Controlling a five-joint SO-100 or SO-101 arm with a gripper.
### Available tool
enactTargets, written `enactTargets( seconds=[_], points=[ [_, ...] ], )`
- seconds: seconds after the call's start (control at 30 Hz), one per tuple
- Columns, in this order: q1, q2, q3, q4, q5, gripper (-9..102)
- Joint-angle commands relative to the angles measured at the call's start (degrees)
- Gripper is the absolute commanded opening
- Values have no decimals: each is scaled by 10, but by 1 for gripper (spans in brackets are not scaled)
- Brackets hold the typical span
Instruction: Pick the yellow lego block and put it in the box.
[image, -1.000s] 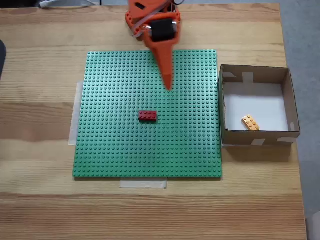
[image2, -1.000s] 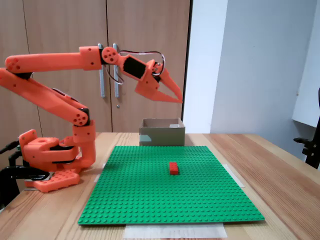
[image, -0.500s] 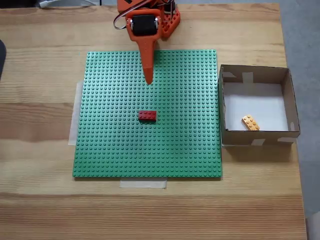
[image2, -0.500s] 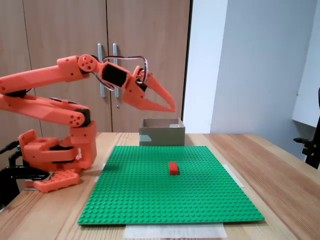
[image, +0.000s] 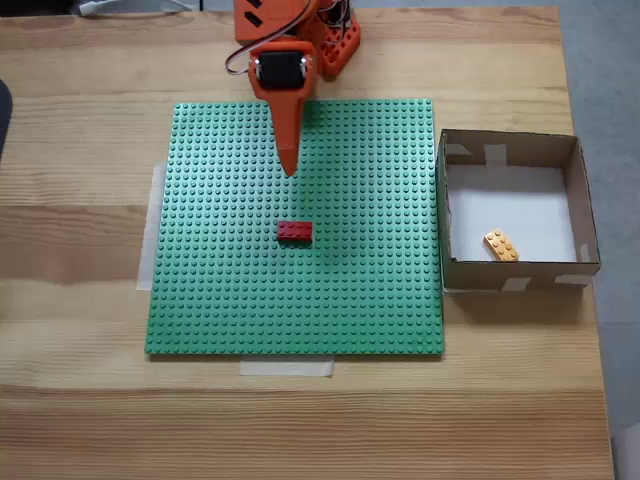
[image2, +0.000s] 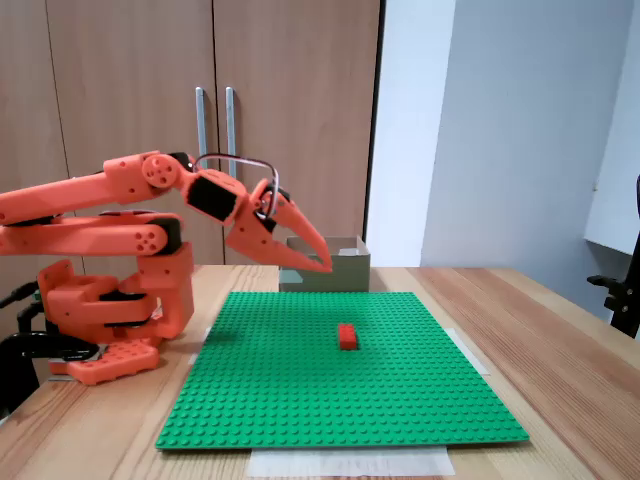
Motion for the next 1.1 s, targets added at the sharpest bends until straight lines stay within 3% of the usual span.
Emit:
enactTargets(
  seconds=[0.0,1.07],
  points=[
    [7,18,26,-3,-1,-1],
    [29,53,135,48,-41,-1]
  ],
)
